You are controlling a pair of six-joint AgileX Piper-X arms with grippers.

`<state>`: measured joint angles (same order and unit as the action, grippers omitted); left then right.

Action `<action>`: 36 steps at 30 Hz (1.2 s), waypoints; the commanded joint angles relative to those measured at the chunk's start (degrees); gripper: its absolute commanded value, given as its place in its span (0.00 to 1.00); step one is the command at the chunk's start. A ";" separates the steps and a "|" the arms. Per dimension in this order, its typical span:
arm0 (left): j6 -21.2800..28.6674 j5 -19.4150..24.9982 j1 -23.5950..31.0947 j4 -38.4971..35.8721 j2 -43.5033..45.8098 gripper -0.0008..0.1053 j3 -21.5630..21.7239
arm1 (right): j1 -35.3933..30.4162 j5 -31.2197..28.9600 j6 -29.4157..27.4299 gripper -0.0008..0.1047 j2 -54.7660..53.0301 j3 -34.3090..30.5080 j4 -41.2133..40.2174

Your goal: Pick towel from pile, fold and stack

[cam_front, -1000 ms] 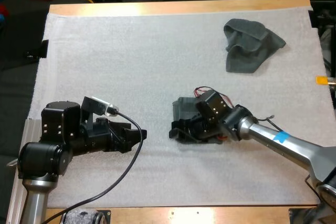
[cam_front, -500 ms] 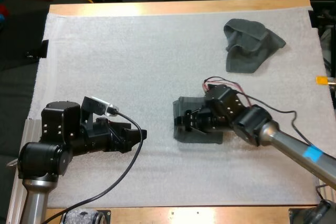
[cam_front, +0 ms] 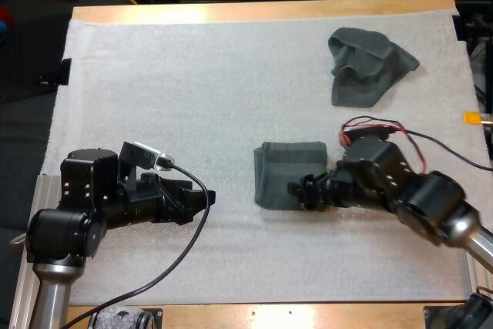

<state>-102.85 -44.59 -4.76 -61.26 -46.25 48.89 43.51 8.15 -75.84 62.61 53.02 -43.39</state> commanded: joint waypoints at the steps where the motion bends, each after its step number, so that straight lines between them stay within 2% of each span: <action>1: -0.18 -0.76 0.08 -0.20 0.12 0.57 0.28 | 0.10 -0.45 -0.69 0.79 -1.54 0.09 -1.03; 9: -0.07 -0.76 0.08 1.23 -0.55 0.57 0.28 | 0.10 -0.67 0.55 0.79 -11.60 0.09 -2.10; 15: -0.07 -0.76 0.08 1.08 -1.11 0.57 0.28 | 0.10 -4.16 1.01 0.79 -15.59 0.09 -2.10; 19: -0.07 -0.76 0.08 2.38 -1.11 0.57 0.28 | 0.10 -4.43 1.01 0.79 -16.31 0.09 -2.10; 25: -3.81 2.03 0.08 6.76 -1.87 0.57 0.28 | 0.10 -4.43 1.01 0.79 -16.29 0.09 -2.10; 28: -6.02 2.74 0.08 9.19 -4.17 0.62 0.28 | 0.10 -4.43 1.01 0.79 -16.29 0.09 -2.24; 30: -7.42 2.74 -0.09 10.55 -6.64 0.68 0.28 | 0.10 -4.43 1.01 0.79 -16.29 0.09 -2.24; 36: -7.82 2.74 -0.22 12.17 -14.32 0.68 0.28 | 0.10 -4.43 1.01 0.79 -16.29 0.09 -2.24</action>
<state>-110.22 -41.98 -4.76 -49.82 -60.27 48.89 43.51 4.43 -74.66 46.62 53.02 -45.59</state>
